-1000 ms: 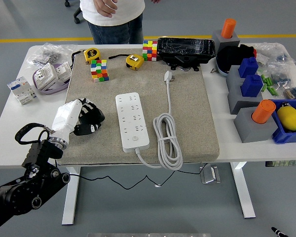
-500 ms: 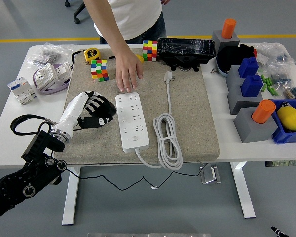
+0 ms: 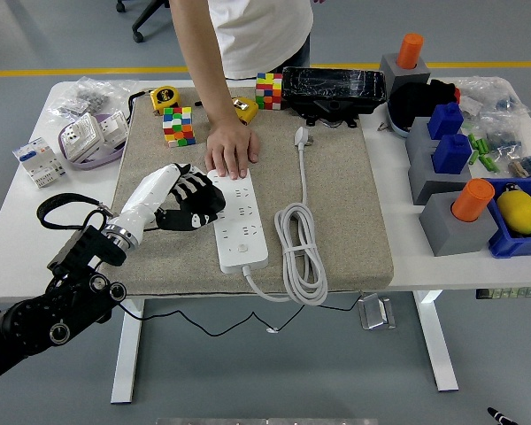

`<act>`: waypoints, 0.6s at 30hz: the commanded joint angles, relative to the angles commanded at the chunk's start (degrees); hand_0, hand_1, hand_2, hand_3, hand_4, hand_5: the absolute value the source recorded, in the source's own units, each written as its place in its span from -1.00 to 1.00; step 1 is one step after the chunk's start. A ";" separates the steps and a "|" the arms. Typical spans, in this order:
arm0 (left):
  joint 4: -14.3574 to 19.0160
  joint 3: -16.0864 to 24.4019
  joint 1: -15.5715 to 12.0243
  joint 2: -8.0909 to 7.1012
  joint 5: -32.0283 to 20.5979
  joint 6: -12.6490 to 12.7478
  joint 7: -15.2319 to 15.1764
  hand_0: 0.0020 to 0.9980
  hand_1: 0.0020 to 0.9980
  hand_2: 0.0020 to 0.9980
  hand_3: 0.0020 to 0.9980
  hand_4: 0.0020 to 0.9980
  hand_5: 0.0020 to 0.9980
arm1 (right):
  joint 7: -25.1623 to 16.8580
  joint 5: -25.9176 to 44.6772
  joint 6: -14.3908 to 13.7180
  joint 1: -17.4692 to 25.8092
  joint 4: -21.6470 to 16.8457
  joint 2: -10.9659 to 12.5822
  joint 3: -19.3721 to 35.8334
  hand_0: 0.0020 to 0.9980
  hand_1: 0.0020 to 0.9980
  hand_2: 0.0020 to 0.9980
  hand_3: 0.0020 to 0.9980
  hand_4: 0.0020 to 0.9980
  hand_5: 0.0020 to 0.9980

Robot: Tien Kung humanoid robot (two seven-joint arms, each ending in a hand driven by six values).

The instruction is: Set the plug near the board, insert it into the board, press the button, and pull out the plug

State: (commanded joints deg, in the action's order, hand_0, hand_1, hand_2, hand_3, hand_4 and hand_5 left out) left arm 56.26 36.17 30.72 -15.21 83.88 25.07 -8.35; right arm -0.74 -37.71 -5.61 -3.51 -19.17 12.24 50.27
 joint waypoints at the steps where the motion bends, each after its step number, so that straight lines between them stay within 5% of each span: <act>1: -0.19 -0.19 0.13 0.09 -0.11 0.04 0.02 -0.34 -0.16 -0.08 0.10 0.60 -1.00 | 0.00 0.00 0.01 0.02 0.00 0.00 0.02 0.22 0.28 0.31 0.11 0.89 -0.01; 18: -2.15 -2.05 0.98 0.23 -0.31 -0.65 0.35 -0.28 -0.12 -0.05 0.10 0.60 -1.00 | -0.01 -0.11 0.00 0.07 -0.06 -0.12 0.35 0.22 0.28 0.31 0.11 0.89 -0.01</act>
State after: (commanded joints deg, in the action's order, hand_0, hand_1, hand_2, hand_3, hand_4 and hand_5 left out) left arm 54.12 34.12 31.70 -14.98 83.57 24.43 -8.00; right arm -0.75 -37.82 -5.61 -3.44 -19.22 12.13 50.63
